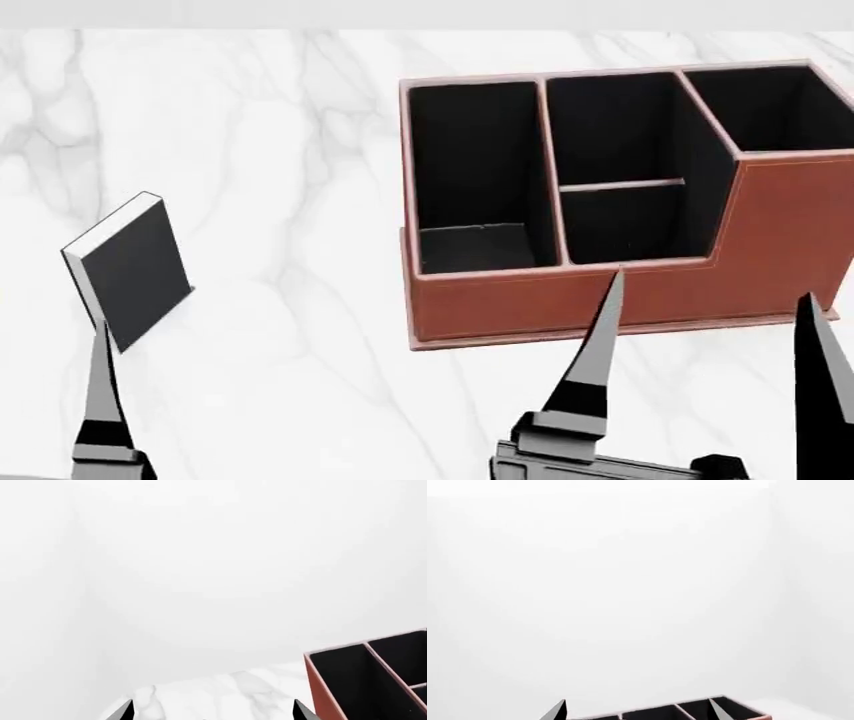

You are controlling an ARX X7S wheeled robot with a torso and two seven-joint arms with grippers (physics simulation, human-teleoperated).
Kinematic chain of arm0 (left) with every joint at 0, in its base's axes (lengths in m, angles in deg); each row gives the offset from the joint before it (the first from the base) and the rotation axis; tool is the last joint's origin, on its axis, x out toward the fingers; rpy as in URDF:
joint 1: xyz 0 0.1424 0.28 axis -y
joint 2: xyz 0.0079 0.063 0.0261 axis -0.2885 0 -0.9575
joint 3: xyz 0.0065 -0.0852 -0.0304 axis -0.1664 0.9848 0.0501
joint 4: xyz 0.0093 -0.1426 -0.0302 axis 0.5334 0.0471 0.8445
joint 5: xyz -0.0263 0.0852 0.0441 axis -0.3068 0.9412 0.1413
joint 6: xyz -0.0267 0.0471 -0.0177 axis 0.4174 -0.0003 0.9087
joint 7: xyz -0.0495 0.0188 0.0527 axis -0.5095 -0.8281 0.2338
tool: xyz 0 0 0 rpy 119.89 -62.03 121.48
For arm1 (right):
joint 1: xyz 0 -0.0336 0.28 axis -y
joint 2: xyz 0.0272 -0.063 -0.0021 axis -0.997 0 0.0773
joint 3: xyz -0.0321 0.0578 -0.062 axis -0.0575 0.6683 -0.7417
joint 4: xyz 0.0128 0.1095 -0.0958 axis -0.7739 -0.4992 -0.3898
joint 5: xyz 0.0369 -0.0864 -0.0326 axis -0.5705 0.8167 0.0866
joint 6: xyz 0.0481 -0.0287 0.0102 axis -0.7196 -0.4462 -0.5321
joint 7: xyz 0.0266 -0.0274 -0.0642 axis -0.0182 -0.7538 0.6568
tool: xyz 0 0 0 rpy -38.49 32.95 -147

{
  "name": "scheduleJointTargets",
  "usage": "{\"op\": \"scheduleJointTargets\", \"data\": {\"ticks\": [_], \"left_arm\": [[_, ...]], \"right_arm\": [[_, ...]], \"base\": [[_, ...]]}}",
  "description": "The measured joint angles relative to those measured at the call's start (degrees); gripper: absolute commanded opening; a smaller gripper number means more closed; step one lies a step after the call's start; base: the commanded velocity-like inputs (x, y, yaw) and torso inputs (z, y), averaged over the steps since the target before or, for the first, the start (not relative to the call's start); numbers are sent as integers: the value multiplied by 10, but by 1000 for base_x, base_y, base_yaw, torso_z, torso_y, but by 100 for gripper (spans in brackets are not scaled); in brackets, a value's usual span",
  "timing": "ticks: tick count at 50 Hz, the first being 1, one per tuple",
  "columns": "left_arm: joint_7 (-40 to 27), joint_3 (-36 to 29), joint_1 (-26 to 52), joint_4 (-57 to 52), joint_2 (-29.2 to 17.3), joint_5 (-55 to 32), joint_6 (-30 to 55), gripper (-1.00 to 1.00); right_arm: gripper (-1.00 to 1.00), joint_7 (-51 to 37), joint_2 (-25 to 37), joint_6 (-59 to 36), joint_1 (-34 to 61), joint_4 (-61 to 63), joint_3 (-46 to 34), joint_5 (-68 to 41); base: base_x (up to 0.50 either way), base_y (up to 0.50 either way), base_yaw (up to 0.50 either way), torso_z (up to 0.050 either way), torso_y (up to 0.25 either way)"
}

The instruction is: Pick up the book and place it in the left compartment of the caddy.

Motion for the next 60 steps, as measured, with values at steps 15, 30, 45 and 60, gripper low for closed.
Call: {"op": "scheduleJointTargets", "data": {"ticks": [15,30,45,60], "left_arm": [[-14,11,7,-35,-7,-5,34,100],[-29,9,8,-40,-14,-8,47,100],[-40,1,10,-37,-21,-14,52,100],[-50,-6,9,-33,-29,-17,50,100]], "right_arm": [[100,-27,14,-14,4,39,61,-37],[100,-48,24,-7,-1,35,81,-53],[100,-54,31,13,-8,23,77,-62],[100,-61,37,21,-11,18,73,-75]], "base": [[0,0,0,0,0],[67,0,0,0,0],[500,0,0,0,0],[496,-78,0,0,1]]}}
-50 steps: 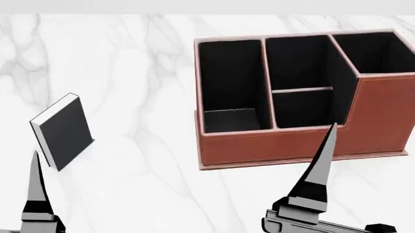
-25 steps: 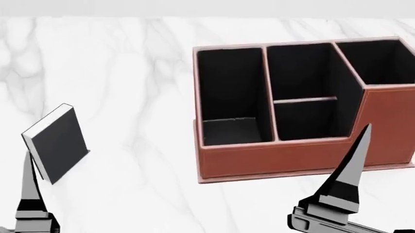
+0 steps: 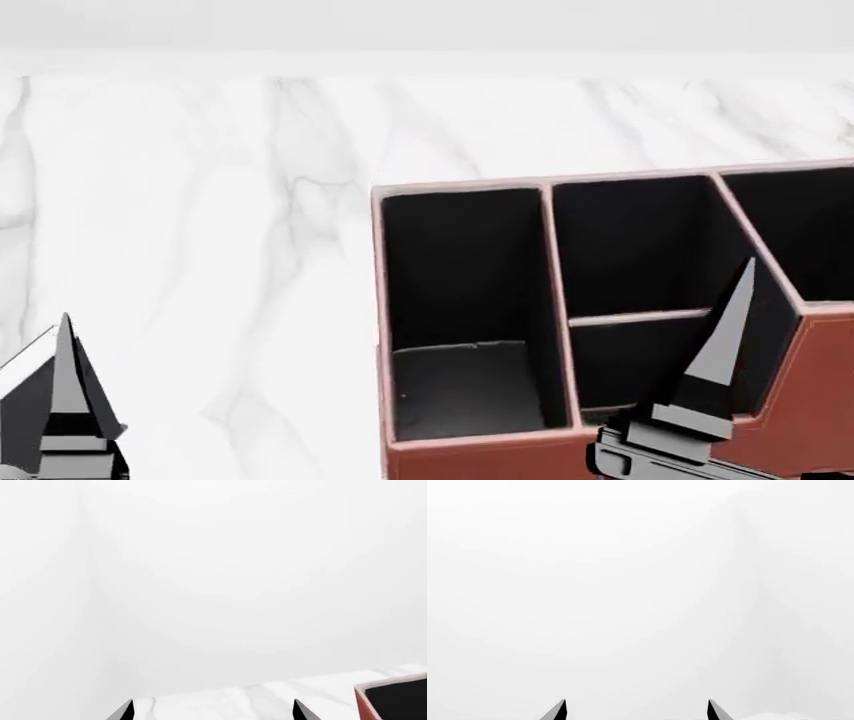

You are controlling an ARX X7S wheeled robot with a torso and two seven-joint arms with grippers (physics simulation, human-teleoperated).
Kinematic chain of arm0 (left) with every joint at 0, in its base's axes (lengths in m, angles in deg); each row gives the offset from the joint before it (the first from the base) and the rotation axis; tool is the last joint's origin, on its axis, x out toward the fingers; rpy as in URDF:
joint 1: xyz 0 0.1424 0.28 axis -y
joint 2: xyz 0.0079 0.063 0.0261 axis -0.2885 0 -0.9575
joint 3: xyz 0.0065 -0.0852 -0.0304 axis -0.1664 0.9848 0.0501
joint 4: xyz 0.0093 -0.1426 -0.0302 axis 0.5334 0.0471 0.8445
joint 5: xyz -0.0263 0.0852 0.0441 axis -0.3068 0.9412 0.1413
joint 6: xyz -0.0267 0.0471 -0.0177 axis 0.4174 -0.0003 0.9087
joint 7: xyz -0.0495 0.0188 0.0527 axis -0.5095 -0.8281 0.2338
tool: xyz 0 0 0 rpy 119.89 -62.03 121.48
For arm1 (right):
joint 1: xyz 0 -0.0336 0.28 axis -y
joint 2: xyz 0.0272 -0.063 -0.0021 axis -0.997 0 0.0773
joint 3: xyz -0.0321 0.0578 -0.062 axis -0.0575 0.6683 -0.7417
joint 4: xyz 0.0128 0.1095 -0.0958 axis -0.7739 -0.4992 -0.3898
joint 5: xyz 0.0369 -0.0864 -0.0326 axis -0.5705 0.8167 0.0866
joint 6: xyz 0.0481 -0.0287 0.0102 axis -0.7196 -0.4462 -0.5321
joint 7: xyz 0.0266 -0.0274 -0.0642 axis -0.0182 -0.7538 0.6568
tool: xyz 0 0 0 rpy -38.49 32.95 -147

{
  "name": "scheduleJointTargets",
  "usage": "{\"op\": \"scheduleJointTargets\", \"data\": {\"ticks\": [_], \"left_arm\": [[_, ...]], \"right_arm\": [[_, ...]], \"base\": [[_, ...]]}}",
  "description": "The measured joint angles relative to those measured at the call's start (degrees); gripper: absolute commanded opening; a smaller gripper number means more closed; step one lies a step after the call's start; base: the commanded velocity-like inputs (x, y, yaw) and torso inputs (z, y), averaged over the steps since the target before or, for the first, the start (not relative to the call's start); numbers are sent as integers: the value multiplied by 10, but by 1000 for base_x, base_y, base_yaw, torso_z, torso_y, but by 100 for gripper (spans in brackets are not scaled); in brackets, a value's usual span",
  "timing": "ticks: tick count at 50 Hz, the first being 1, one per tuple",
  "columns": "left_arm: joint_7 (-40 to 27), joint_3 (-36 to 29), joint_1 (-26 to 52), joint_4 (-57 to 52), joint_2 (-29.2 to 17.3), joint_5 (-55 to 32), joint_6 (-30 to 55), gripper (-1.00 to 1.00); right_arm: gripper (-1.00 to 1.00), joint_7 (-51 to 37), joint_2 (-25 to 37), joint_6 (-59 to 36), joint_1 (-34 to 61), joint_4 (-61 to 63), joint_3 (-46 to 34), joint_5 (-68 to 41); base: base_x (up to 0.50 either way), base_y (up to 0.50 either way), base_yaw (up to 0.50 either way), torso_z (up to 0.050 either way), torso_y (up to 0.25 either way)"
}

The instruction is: Pick up the book and place it in the left compartment of the caddy.

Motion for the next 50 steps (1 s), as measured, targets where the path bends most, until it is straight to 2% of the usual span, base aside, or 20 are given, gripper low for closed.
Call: {"op": "scheduleJointTargets", "data": {"ticks": [18,31,50], "left_arm": [[-10,-5,-1,1,-7,-9,0,100],[-18,-5,-1,4,-12,-19,-2,100],[-27,-8,1,8,-19,-26,-3,100]], "right_arm": [[100,-8,6,7,-3,-5,-6,-13],[100,-18,19,9,-3,-8,-33,15],[100,-26,29,6,-2,-15,-49,19]], "base": [[375,-434,0,0,1],[17,-5,0,0,0],[-455,0,0,0,1]]}}
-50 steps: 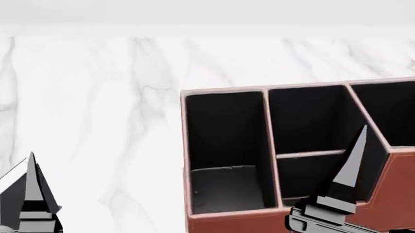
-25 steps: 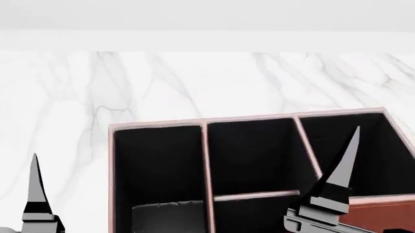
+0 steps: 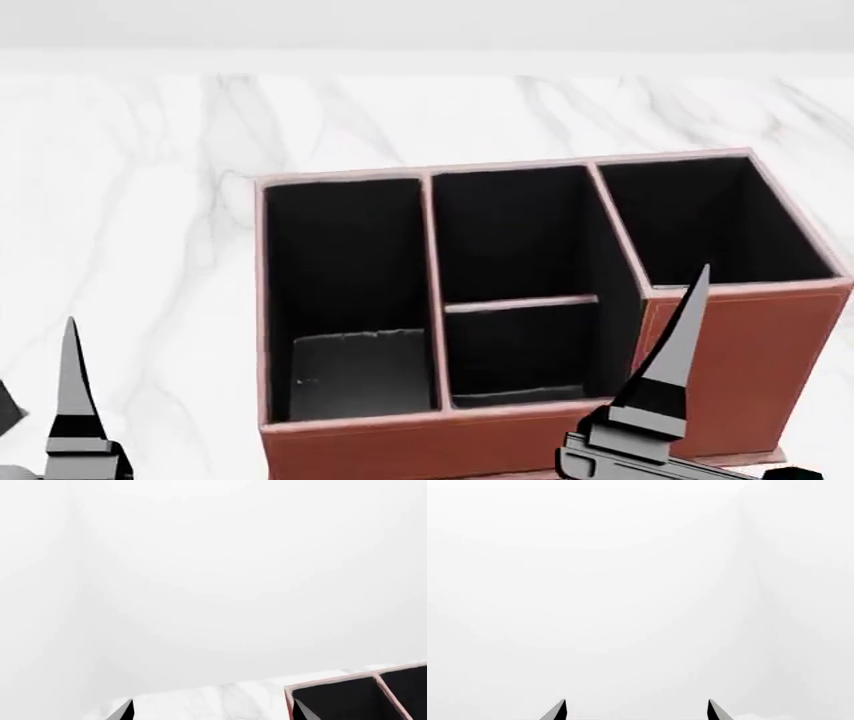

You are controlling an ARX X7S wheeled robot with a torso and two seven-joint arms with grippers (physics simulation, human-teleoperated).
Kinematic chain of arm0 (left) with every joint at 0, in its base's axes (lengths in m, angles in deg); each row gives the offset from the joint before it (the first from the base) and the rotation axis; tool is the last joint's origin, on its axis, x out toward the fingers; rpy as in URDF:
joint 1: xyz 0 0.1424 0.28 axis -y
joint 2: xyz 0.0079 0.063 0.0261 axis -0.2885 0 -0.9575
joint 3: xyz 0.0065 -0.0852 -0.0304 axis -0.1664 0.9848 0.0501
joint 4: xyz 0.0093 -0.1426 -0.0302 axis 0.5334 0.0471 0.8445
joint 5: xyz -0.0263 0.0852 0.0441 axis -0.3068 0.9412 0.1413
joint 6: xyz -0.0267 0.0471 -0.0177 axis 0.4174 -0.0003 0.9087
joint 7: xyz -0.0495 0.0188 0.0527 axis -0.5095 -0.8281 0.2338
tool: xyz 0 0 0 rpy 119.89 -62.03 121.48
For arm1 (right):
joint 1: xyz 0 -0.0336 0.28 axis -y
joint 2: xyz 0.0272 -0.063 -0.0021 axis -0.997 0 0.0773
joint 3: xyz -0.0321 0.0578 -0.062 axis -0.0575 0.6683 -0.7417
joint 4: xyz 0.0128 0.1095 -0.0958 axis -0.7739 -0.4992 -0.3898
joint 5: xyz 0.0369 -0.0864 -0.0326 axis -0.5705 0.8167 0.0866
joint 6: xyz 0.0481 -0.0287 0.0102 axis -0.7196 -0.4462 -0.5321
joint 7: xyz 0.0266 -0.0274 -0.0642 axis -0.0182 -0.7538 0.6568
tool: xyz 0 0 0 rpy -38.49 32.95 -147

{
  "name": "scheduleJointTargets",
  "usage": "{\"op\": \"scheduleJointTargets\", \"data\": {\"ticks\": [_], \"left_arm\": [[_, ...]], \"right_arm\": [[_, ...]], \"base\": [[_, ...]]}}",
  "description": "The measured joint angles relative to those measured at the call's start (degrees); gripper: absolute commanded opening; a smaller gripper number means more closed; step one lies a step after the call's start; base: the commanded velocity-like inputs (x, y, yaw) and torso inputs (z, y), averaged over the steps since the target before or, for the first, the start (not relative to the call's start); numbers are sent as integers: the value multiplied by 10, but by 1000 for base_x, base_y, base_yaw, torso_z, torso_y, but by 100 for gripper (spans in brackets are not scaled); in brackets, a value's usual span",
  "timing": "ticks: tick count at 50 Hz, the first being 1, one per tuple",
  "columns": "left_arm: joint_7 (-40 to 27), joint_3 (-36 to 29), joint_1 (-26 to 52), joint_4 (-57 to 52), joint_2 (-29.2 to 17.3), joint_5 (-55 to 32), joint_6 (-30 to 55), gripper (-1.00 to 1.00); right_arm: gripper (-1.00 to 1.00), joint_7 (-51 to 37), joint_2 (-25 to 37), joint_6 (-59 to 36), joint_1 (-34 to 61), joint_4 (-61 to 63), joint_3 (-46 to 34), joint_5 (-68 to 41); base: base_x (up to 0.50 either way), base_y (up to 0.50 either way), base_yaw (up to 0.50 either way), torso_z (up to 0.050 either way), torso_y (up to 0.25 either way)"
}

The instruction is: Pick up the book and place it in the left compartment of the caddy.

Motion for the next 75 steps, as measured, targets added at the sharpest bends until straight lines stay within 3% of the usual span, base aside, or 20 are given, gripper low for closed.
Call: {"op": "scheduleJointTargets", "data": {"ticks": [8,29,38,52,75], "left_arm": [[-4,-2,0,0,-3,-1,1,100],[-12,-8,1,3,-9,-5,2,100],[-16,-9,1,4,-12,-6,2,100],[-20,-12,2,2,-15,-10,5,100],[-29,-8,2,0,-23,-22,7,100]], "right_arm": [[100,-4,2,13,-5,2,1,3],[100,-8,13,29,-10,3,-14,13],[100,-5,17,34,-10,0,-19,1],[100,-6,20,38,-10,-5,-19,-17],[100,-17,34,36,-8,-10,-39,-11]], "base": [[0,0,4,0,0],[-12,-1,500,0,0],[0,0,4,0,0],[91,-414,0,0,0],[125,10,0,0,0]]}}
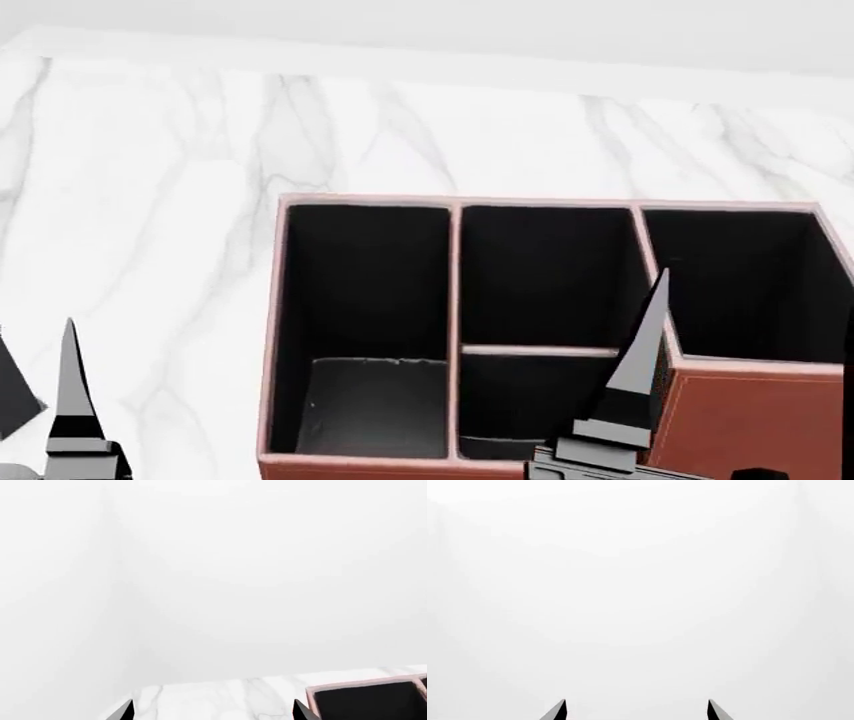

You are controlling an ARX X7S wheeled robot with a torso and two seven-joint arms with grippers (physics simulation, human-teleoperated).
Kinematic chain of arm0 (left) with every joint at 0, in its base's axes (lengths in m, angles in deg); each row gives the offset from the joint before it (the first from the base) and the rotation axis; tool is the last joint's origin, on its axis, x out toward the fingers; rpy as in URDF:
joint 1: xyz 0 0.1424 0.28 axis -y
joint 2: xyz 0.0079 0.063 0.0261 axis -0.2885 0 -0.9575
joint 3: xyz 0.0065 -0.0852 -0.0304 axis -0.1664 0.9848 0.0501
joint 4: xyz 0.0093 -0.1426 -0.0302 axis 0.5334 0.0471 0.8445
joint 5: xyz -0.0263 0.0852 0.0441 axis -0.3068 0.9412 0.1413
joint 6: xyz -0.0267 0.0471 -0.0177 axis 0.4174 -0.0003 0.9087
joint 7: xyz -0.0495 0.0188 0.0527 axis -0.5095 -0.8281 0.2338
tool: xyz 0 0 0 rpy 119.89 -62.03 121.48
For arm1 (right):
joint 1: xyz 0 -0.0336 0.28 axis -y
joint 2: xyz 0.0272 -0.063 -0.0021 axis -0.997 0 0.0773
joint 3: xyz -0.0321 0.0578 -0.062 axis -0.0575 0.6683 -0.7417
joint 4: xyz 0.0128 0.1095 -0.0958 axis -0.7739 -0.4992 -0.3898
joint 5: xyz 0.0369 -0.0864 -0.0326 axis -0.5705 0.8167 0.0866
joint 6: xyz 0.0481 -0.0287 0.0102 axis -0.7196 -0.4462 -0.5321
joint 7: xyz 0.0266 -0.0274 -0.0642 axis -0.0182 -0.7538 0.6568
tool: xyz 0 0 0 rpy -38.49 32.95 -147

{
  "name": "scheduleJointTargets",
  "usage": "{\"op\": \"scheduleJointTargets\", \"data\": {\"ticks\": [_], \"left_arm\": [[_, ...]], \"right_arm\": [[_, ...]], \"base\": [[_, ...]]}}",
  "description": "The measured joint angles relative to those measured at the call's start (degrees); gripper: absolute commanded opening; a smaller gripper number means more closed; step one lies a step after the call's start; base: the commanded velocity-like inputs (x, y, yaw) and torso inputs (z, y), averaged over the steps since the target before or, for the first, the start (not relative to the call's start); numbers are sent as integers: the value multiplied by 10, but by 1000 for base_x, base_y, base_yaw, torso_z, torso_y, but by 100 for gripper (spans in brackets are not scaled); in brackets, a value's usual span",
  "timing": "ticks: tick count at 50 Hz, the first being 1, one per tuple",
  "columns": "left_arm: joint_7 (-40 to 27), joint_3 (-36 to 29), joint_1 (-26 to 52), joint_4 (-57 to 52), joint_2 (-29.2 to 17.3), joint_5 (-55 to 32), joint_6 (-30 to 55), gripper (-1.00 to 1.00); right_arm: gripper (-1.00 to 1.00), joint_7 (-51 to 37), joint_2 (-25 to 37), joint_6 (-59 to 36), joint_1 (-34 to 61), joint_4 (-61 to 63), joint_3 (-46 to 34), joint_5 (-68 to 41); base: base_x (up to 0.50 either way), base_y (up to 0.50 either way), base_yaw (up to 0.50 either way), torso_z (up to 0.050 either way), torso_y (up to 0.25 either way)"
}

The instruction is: Pick up the book and place it in the left compartment of the caddy.

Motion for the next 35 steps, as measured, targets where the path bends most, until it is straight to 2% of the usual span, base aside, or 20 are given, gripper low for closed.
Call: {"op": "scheduleJointTargets", "data": {"ticks": [9,35], "left_arm": [[-2,1,2,3,-1,-9,0,100],[-8,9,5,2,-4,-33,10,100]], "right_arm": [[100,-5,5,2,1,0,-3,-2],[100,-19,18,10,1,-1,-10,-7]], "base": [[65,9,0,2,0],[0,0,0,50,0]]}}
